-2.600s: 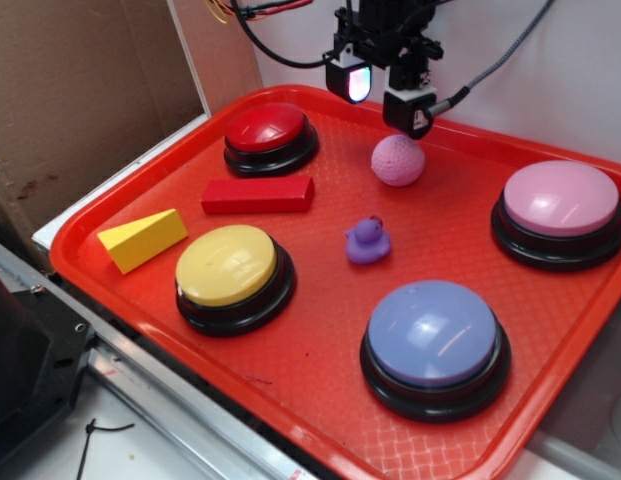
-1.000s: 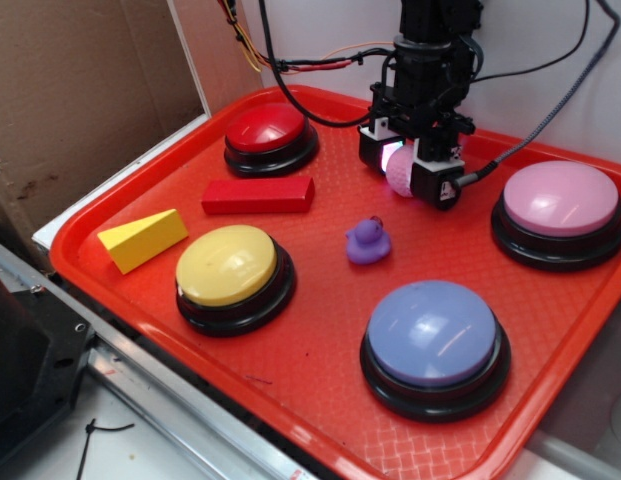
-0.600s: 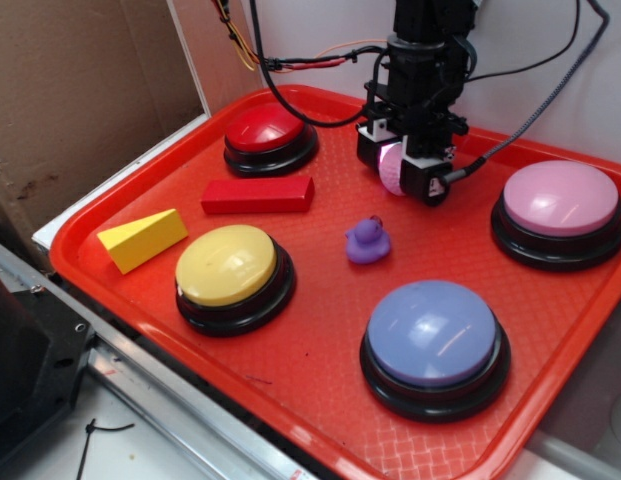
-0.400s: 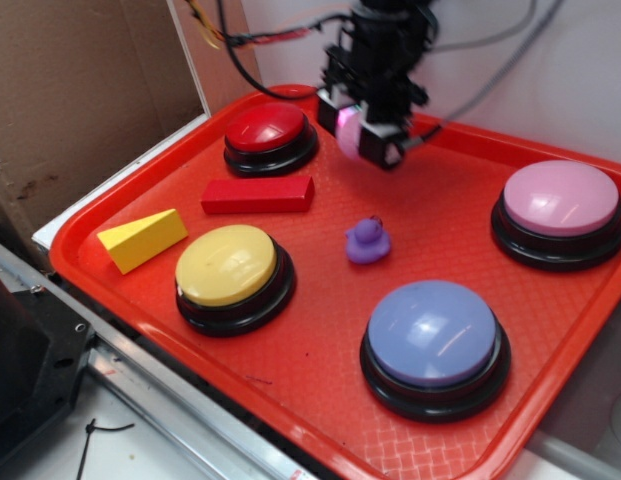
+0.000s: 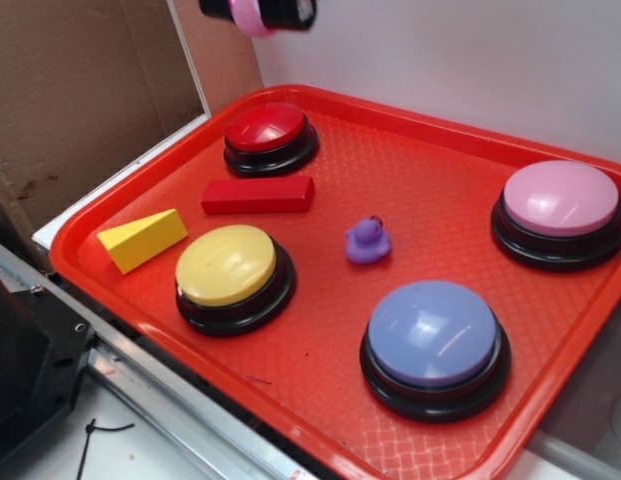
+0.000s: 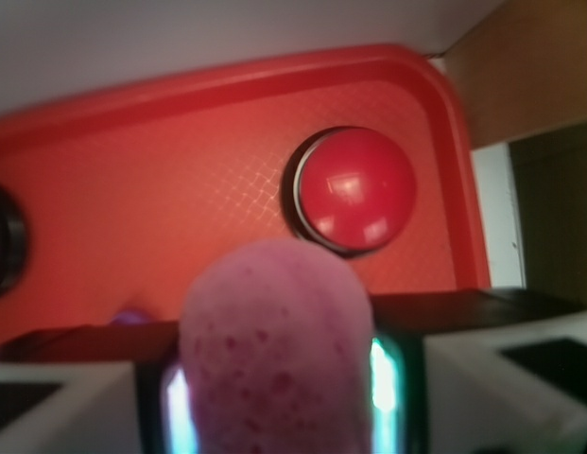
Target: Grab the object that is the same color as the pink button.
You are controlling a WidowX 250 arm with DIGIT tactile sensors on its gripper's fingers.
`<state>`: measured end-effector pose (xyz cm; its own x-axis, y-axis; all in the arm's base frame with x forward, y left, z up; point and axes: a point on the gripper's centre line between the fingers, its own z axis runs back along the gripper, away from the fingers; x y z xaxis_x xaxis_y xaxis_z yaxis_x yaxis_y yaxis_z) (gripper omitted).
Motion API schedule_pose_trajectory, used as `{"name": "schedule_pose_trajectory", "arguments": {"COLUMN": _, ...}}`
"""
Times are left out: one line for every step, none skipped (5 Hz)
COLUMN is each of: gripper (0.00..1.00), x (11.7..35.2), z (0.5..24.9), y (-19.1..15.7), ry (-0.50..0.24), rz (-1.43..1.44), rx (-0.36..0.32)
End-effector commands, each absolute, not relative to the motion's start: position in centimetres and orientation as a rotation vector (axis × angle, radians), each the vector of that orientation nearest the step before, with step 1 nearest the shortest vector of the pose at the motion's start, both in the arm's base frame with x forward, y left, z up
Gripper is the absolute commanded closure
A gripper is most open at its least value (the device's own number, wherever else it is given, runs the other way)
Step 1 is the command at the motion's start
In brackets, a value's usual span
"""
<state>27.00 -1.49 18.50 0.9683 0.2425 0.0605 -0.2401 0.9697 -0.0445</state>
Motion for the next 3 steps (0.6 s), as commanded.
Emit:
{"name": "schedule_pose_trajectory", "arguments": {"gripper": 1.00, "x": 25.7, "z": 28.6, "y": -2.1, "ry": -0.164, "rz": 0.213, "rx": -0.049}}
{"name": "schedule_pose_trajectory", "arguments": {"gripper": 1.00, "x": 26.0, "z": 31.0, "y": -2.6, "ry": -0.155, "rz": 0.181, "rx": -0.012}}
{"name": "schedule_pose_trajectory", "arguments": {"gripper": 1.00, "x": 26.2, "z": 30.2, "y": -2.9, "ry": -0.142, "rz": 0.162, "rx": 0.007}}
